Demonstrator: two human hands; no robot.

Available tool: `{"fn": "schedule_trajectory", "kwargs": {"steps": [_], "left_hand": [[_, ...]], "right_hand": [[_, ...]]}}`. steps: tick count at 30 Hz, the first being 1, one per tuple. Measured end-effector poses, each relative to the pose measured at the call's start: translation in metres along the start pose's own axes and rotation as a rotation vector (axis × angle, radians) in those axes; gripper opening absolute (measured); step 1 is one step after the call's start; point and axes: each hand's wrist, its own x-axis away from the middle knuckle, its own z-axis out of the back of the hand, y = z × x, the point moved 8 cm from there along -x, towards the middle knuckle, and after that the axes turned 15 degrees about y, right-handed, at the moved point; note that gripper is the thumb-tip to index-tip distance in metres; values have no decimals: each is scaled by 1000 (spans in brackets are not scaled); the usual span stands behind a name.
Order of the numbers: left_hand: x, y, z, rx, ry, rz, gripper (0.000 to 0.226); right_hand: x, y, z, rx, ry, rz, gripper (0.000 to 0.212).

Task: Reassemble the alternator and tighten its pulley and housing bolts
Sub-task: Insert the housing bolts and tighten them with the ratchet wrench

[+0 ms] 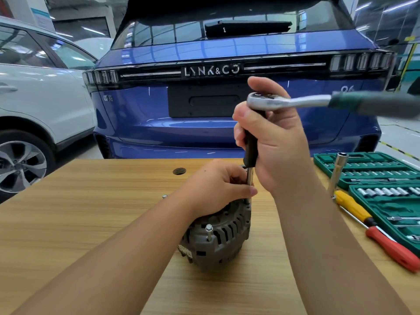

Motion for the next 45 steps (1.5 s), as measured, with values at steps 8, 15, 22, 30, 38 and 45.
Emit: {"fn": "schedule_trajectory", "kwargs": {"steps": [8, 15, 22, 30, 38, 45], "left_hand": [[-1, -4, -4, 80, -1, 2, 3], [-2, -3, -3, 79, 13, 19, 7], [1, 3, -2, -12, -6, -25, 6], [-2, 1, -2, 59, 16, -88, 10], [-22, -31, -24, 121, 40, -81, 36], [-14, -16, -8, 101, 85, -111, 13]], "right_hand": [[5, 3, -9, -76, -54, -53, 44], [6, 5, -10, -61, -86, -131, 37], [-2, -3, 17, 215, 294, 44, 37], [7, -10, -11, 108, 22, 173, 40], [8, 2, -13, -97, -84, -72, 52], [6, 10, -11, 15, -42, -136, 29]]}}
